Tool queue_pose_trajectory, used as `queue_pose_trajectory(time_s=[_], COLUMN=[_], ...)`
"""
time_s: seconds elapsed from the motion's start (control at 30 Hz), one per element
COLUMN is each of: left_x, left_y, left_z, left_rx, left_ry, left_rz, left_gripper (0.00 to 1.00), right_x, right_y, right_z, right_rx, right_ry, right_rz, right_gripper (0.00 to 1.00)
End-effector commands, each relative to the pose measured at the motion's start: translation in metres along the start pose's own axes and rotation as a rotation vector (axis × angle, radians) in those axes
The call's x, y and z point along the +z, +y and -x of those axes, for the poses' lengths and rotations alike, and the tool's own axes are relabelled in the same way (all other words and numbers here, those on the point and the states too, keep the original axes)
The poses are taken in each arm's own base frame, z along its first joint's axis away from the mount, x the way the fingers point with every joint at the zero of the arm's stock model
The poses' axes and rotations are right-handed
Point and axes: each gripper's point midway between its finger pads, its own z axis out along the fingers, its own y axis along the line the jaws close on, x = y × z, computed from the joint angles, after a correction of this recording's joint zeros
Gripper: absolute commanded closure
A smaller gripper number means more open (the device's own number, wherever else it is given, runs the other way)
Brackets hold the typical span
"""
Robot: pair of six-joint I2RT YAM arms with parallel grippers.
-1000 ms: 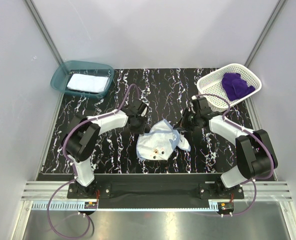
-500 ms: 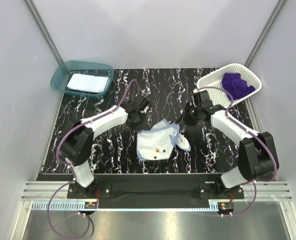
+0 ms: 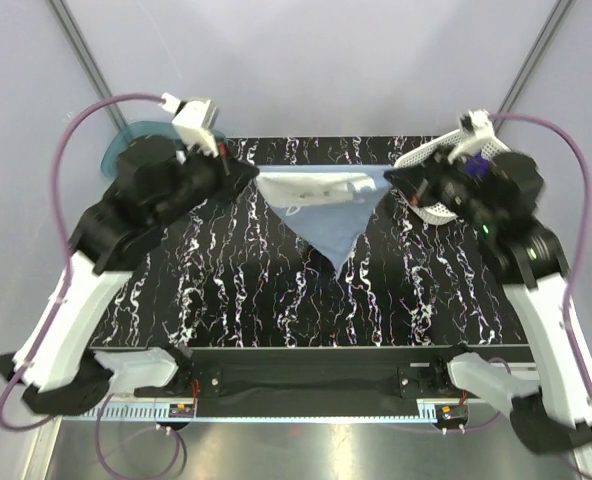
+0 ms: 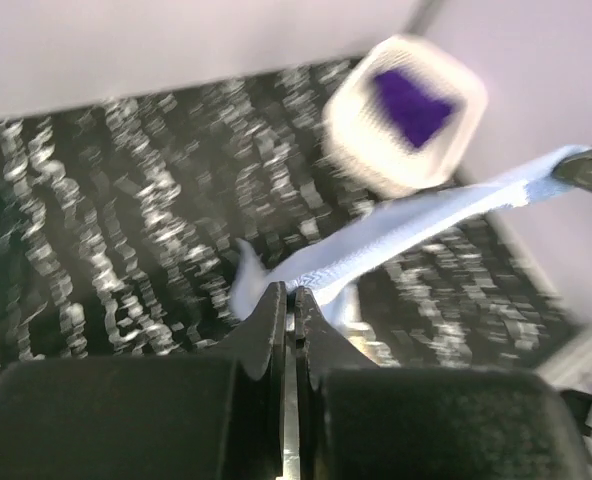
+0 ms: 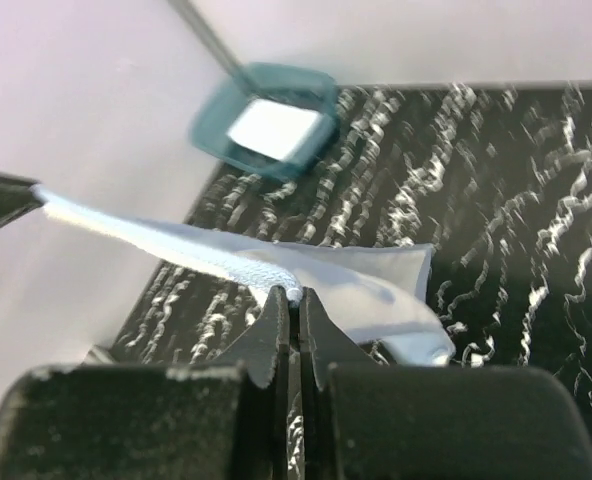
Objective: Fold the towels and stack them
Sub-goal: Flatten out the crumpled towel
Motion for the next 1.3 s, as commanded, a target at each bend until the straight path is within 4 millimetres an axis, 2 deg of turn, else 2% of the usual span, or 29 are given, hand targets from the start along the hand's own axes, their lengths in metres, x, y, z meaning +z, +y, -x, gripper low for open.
queue_pose_trajectory(time_s=[0.0, 0.03, 0.07, 0.17, 0.27, 0.33, 0.37, 0.43, 0.53, 0.63, 0.67, 0.7, 0.73, 0.77, 0.8, 0.83, 0.87, 0.93, 0.97, 1.03, 1.07, 1.1, 1.13, 1.17, 1.2, 1.23, 1.27], left_x=[-0.01, -0.022, -0.024, -0.045, -0.057, -0.062, -0.064, -0.063, -0.049, -0.02, -0.011, -0.002, 0.019, 0.028, 0.04, 0.059, 0.073, 0.098, 0.125, 0.154, 0.175, 0.187, 0.2, 0.207, 0.225, 0.232, 0.24], left_y=[-0.035, -0.042, -0.05, -0.076, -0.081, -0.078, -0.077, -0.069, -0.036, -0.007, 0.01, 0.015, 0.025, 0.043, 0.046, 0.052, 0.066, 0.08, 0.105, 0.119, 0.141, 0.146, 0.154, 0.166, 0.174, 0.179, 0.182], left_z=[-0.019, -0.017, -0.021, -0.026, -0.026, -0.022, -0.025, -0.019, -0.024, -0.031, -0.03, -0.03, -0.034, -0.026, -0.027, -0.017, -0.02, -0.011, -0.026, -0.026, -0.04, -0.042, -0.04, -0.039, -0.047, -0.043, -0.046], left_rx=[-0.033, -0.04, -0.054, -0.064, -0.085, -0.102, -0.111, -0.122, -0.115, -0.05, -0.045, -0.047, -0.05, -0.051, -0.053, -0.05, -0.053, -0.064, -0.083, -0.095, -0.098, -0.096, -0.088, -0.068, -0.061, -0.031, -0.02], left_ry=[0.053, 0.035, 0.042, 0.039, 0.035, 0.032, 0.054, 0.043, 0.058, 0.114, 0.128, 0.152, 0.183, 0.163, 0.168, 0.125, 0.131, 0.086, 0.131, 0.131, 0.165, 0.166, 0.146, 0.141, 0.159, 0.147, 0.149], left_rz=[-0.191, -0.234, -0.274, -0.398, -0.401, -0.372, -0.36, -0.301, -0.1, 0.053, 0.099, 0.102, 0.13, 0.163, 0.14, 0.131, 0.139, 0.132, 0.163, 0.135, 0.152, 0.133, 0.128, 0.131, 0.12, 0.109, 0.103], left_gripper=[1.0, 1.0, 1.0, 1.0, 1.0, 1.0, 1.0, 1.0, 1.0, 1.0, 1.0, 1.0, 1.0, 1.0, 1.0, 1.0, 1.0, 1.0, 1.0, 1.0, 1.0, 1.0, 1.0, 1.0, 1.0, 1.0, 1.0], right_x=[-0.039, -0.048, -0.069, -0.094, -0.102, -0.103, -0.103, -0.101, -0.086, -0.056, -0.036, -0.025, -0.013, 0.013, 0.025, 0.039, 0.068, 0.096, 0.123, 0.149, 0.172, 0.183, 0.193, 0.211, 0.219, 0.234, 0.239], right_y=[0.015, 0.026, 0.039, 0.059, 0.068, 0.069, 0.069, 0.066, 0.044, 0.006, -0.007, -0.014, -0.017, -0.031, -0.035, -0.041, -0.055, -0.072, -0.093, -0.107, -0.127, -0.132, -0.138, -0.154, -0.15, -0.162, -0.162], right_z=[-0.012, -0.009, -0.005, -0.004, -0.009, -0.013, -0.013, -0.009, 0.0, 0.005, 0.0, 0.0, 0.003, -0.005, -0.001, 0.0, -0.004, -0.008, -0.025, -0.021, -0.041, -0.031, -0.035, -0.053, -0.046, -0.064, -0.065], right_rx=[-0.062, -0.079, -0.089, -0.071, -0.032, -0.015, -0.009, 0.0, -0.001, 0.008, -0.004, -0.009, -0.024, -0.037, -0.047, -0.07, -0.072, -0.094, -0.087, -0.102, -0.09, -0.091, -0.079, -0.056, -0.055, -0.054, -0.06], right_ry=[-0.013, -0.042, -0.089, -0.142, -0.129, -0.108, -0.108, -0.12, -0.141, -0.145, -0.112, -0.103, -0.105, -0.056, -0.055, -0.049, -0.016, 0.011, 0.066, 0.063, 0.117, 0.099, 0.11, 0.154, 0.151, 0.191, 0.194], right_rz=[0.072, 0.122, 0.167, 0.258, 0.301, 0.309, 0.308, 0.286, 0.164, -0.017, -0.057, -0.077, -0.077, -0.101, -0.112, -0.12, -0.142, -0.166, -0.192, -0.186, -0.202, -0.184, -0.175, -0.175, -0.125, -0.124, -0.109], right_gripper=[1.0, 1.0, 1.0, 1.0, 1.0, 1.0, 1.0, 1.0, 1.0, 1.0, 1.0, 1.0, 1.0, 1.0, 1.0, 1.0, 1.0, 1.0, 1.0, 1.0, 1.0, 1.0, 1.0, 1.0, 1.0, 1.0, 1.0])
